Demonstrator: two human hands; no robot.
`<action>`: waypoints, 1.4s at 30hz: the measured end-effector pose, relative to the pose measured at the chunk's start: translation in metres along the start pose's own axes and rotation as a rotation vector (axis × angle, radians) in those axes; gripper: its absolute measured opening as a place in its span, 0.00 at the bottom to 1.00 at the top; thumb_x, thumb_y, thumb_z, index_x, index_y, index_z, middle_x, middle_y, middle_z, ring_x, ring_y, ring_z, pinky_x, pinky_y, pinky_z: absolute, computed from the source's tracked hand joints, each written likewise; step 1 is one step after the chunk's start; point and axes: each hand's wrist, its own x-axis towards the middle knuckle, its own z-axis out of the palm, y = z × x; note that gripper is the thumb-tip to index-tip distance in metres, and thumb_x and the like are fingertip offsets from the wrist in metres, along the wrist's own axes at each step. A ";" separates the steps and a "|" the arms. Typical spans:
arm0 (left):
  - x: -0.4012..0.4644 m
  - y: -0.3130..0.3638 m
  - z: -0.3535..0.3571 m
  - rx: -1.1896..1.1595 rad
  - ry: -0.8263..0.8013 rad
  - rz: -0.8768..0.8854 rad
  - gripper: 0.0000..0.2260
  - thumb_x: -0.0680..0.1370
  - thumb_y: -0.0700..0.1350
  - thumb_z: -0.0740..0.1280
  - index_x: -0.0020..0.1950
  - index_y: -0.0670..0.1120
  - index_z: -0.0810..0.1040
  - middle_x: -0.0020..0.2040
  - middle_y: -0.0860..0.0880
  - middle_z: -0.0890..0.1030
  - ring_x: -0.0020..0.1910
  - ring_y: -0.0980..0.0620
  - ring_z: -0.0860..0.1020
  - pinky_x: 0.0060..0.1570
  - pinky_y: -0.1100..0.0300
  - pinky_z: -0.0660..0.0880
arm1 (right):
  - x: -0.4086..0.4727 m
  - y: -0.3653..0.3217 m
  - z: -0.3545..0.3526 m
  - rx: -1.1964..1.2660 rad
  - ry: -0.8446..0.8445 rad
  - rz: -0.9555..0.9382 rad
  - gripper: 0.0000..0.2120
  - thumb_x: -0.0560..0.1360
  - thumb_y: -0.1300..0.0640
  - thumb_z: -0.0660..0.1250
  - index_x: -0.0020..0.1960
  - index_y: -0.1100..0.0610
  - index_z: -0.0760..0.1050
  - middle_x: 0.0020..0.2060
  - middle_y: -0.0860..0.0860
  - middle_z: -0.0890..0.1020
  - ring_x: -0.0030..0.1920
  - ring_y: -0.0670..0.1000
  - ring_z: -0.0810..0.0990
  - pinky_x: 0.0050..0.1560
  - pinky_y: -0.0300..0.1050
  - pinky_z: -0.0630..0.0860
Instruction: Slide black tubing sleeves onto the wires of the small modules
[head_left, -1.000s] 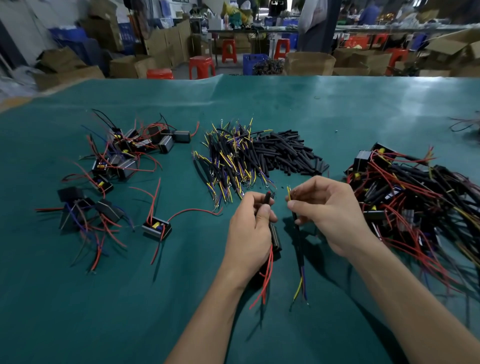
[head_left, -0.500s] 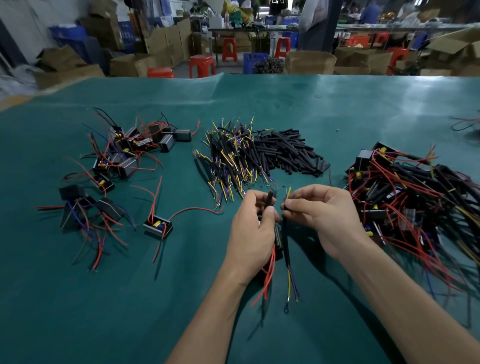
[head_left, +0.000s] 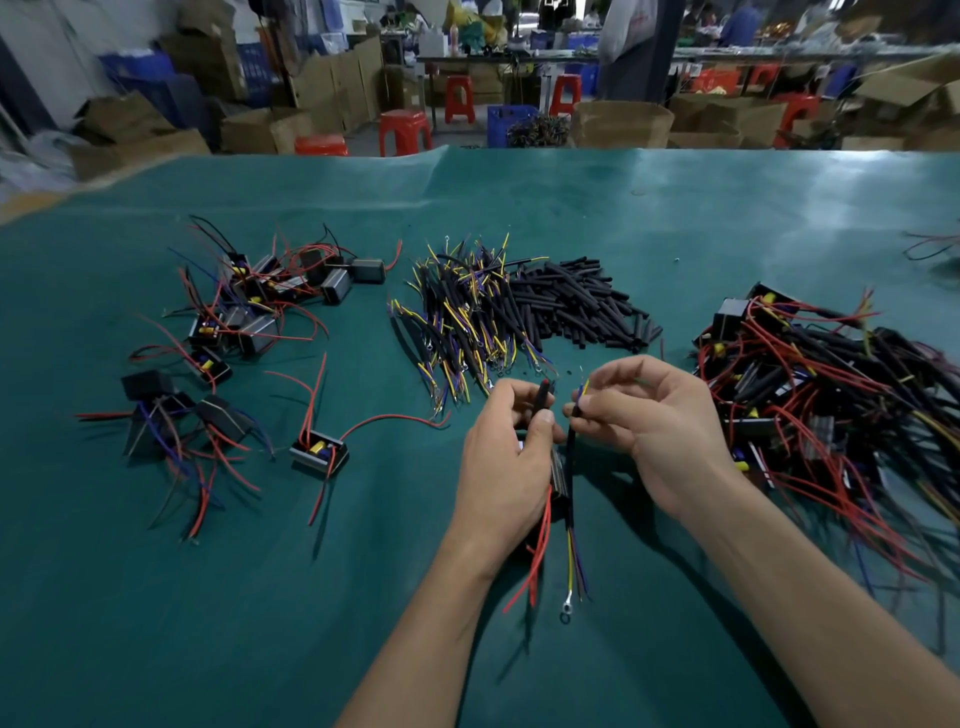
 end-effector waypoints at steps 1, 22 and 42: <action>0.000 0.000 0.000 0.003 0.000 0.002 0.06 0.80 0.38 0.64 0.51 0.49 0.75 0.43 0.51 0.83 0.45 0.54 0.82 0.49 0.54 0.79 | 0.000 0.000 0.001 -0.005 0.011 -0.008 0.11 0.70 0.77 0.72 0.47 0.63 0.78 0.35 0.60 0.84 0.34 0.56 0.85 0.36 0.43 0.82; -0.001 -0.001 0.000 0.036 0.007 0.039 0.06 0.80 0.39 0.66 0.51 0.51 0.77 0.43 0.55 0.84 0.45 0.58 0.81 0.44 0.60 0.76 | 0.004 0.013 -0.005 -0.576 0.121 -0.337 0.10 0.68 0.64 0.80 0.40 0.51 0.83 0.34 0.48 0.86 0.36 0.48 0.87 0.42 0.48 0.85; 0.001 -0.002 0.001 -0.049 0.059 0.026 0.13 0.77 0.35 0.67 0.51 0.50 0.85 0.34 0.61 0.81 0.33 0.63 0.75 0.41 0.60 0.72 | -0.002 0.006 -0.003 -0.955 -0.062 -0.956 0.04 0.73 0.69 0.74 0.44 0.62 0.83 0.50 0.52 0.86 0.46 0.48 0.85 0.48 0.44 0.82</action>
